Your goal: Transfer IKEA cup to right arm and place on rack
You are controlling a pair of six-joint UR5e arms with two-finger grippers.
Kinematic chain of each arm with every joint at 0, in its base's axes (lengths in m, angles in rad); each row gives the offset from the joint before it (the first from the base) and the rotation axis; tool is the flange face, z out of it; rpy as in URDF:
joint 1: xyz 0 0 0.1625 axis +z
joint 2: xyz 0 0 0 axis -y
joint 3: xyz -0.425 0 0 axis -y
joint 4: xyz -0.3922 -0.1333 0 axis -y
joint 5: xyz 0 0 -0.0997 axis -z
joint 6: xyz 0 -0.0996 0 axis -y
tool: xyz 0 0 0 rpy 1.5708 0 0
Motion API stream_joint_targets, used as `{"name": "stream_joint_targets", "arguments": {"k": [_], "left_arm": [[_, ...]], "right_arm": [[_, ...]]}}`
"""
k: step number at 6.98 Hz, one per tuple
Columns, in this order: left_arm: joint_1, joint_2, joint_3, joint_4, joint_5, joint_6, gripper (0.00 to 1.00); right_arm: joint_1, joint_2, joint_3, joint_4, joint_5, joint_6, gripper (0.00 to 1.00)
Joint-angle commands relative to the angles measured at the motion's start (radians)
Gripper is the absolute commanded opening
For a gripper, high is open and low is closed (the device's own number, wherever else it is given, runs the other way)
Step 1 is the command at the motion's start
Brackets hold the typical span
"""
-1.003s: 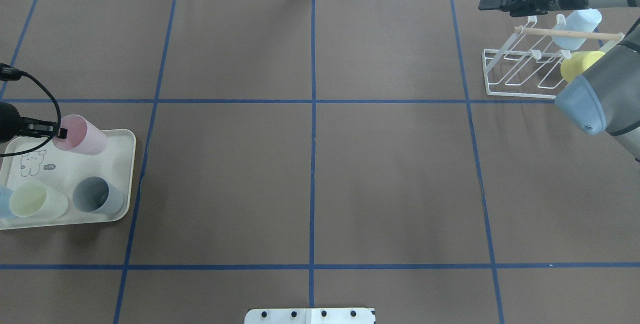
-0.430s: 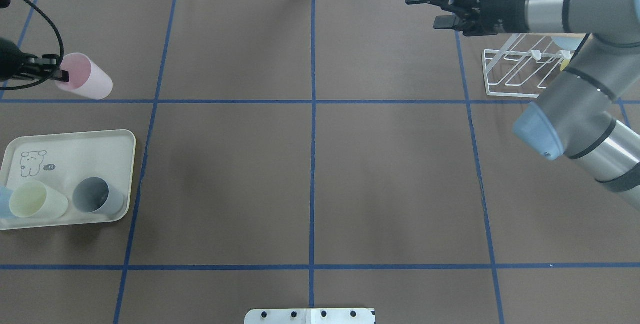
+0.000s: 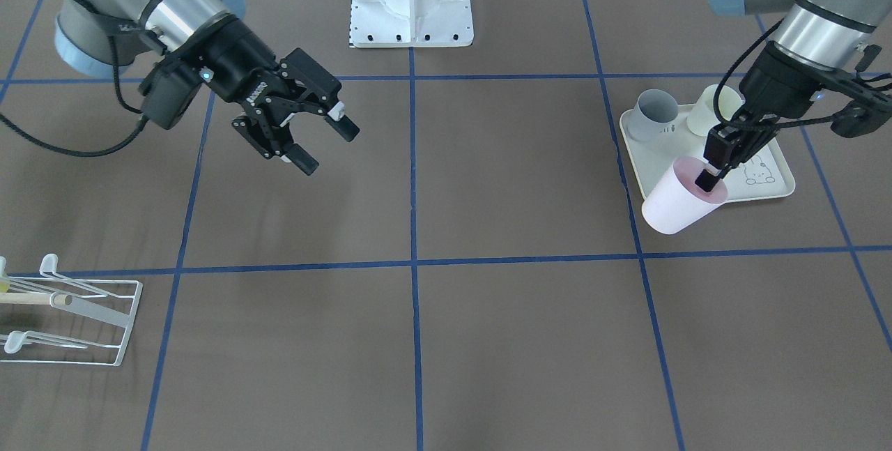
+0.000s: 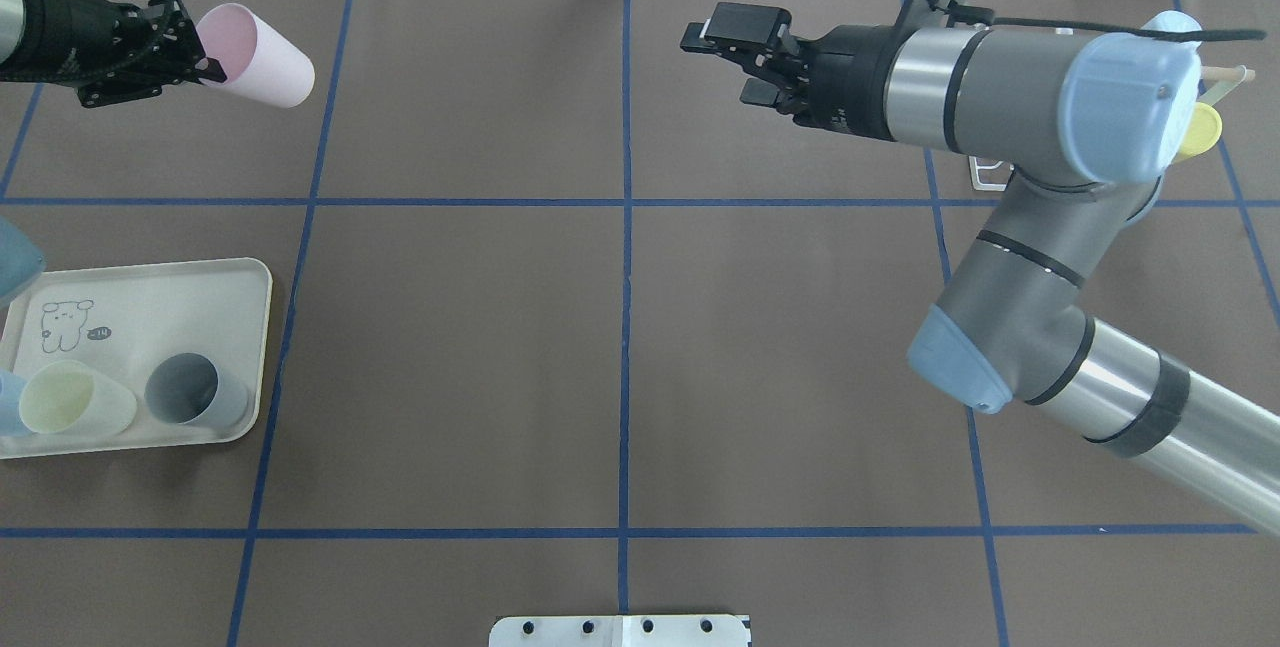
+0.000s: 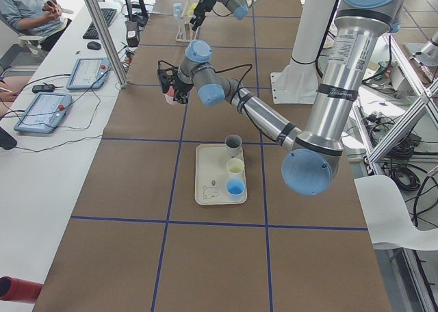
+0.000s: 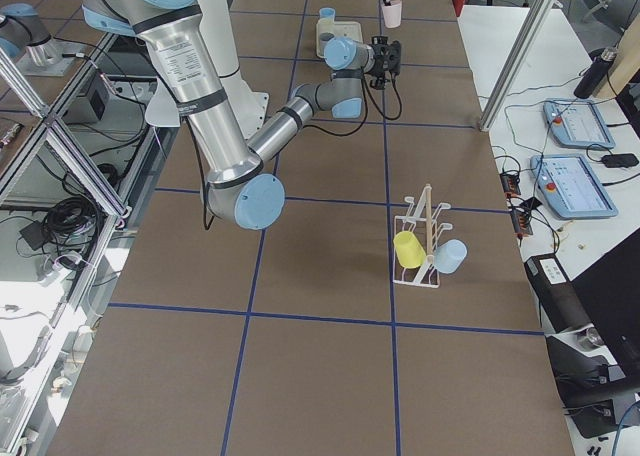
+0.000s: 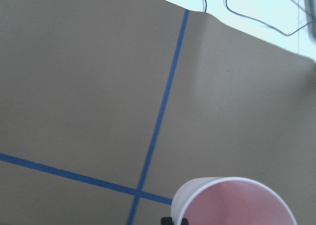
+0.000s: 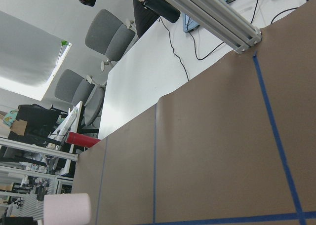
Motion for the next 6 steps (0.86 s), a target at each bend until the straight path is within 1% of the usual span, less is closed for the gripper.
{"name": "stream_joint_targets", "arguments": {"k": [1,2,3,4,5,6], "left_arm": [[0.044,-0.009,0.022,-0.278,0.001,-0.368,0.00],[0.052,-0.009,0.022,-0.404,0.016,-0.513,0.00],[0.067,-0.006,0.022,-0.548,0.047,-0.670,0.00],[0.107,-0.007,0.022,-0.671,0.129,-0.819,0.00],[0.179,-0.009,0.029,-0.790,0.249,-0.939,0.00],[0.277,-0.010,0.040,-0.893,0.399,-1.004,0.00]], "right_arm": [[-0.068,0.096,-0.012,0.002,-0.123,0.140,1.00],[-0.068,0.125,-0.010,0.003,-0.125,0.192,1.00],[-0.068,0.139,-0.010,0.037,-0.128,0.243,1.00],[-0.068,0.139,-0.012,0.074,-0.131,0.254,1.00],[-0.068,0.142,-0.012,0.085,-0.133,0.279,1.00],[-0.070,0.142,-0.013,0.120,-0.152,0.279,1.00]]}}
